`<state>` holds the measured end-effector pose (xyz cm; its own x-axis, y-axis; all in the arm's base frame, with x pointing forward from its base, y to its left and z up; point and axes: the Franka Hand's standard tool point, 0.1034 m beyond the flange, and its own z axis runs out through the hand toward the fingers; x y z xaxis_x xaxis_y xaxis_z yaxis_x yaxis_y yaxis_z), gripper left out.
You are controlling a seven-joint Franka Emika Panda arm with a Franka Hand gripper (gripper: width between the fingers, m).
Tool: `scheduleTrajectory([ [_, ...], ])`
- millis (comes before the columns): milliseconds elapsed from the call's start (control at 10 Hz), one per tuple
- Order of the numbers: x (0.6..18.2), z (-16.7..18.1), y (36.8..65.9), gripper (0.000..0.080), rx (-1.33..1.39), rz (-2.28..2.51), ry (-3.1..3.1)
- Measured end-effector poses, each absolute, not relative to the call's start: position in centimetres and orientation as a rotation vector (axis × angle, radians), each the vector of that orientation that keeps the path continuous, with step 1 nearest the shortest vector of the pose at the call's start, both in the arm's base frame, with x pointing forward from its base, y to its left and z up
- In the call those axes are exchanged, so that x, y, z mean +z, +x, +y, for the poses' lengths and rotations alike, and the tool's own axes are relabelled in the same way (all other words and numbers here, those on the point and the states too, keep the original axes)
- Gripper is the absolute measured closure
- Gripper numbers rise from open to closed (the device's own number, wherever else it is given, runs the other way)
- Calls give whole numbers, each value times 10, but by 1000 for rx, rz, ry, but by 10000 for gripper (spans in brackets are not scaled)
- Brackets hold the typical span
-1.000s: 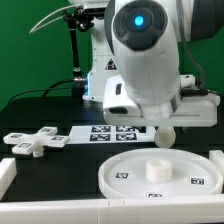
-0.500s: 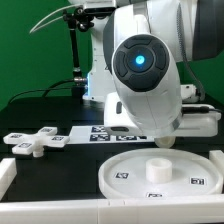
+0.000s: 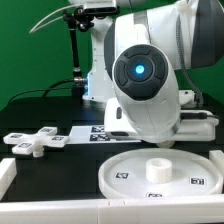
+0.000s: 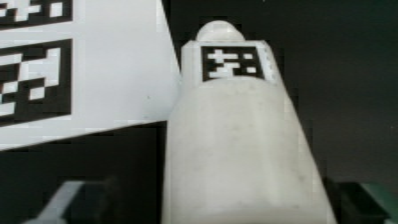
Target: Assemble round table
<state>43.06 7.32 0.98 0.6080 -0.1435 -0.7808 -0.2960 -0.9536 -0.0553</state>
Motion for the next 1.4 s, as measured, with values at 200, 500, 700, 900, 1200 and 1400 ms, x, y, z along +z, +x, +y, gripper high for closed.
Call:
scheduleTrajectory([
  [200, 10, 74, 431, 390, 1264, 365, -2654],
  [500, 15, 73, 435, 390, 1257, 352, -2658],
  [700, 48, 71, 449, 390, 1267, 305, -2641],
  [900, 81, 63, 469, 390, 1292, 266, -2607],
  [1200, 93, 66, 495, 390, 1216, 247, -2638],
  [1400, 91, 66, 498, 390, 1181, 253, -2655],
])
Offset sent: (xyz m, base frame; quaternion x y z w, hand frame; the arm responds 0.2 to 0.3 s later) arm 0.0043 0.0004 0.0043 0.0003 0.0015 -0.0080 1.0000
